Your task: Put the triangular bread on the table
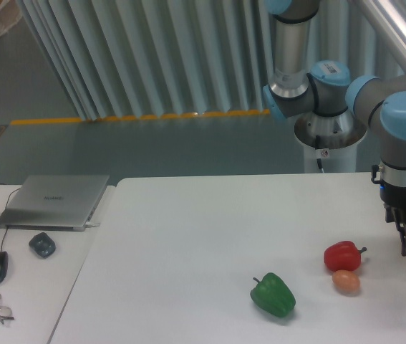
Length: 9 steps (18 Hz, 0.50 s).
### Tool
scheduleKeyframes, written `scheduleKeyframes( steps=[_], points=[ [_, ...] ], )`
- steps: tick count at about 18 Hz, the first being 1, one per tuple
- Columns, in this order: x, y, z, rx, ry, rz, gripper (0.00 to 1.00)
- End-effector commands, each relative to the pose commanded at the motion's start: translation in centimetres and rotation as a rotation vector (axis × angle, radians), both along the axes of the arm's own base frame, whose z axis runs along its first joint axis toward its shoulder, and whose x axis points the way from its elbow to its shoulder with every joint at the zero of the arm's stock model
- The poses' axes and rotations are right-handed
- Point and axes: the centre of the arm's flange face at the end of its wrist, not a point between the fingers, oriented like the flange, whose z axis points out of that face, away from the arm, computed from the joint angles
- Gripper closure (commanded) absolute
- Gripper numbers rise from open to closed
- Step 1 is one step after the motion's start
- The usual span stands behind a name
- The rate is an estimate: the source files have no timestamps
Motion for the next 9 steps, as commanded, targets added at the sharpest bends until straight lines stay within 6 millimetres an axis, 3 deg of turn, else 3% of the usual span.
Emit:
scheduleKeyframes(
  steps=[9],
  points=[
    [-0.65,-0.58,0.28,0.011,-0.001,0.014,0.00]
  ],
)
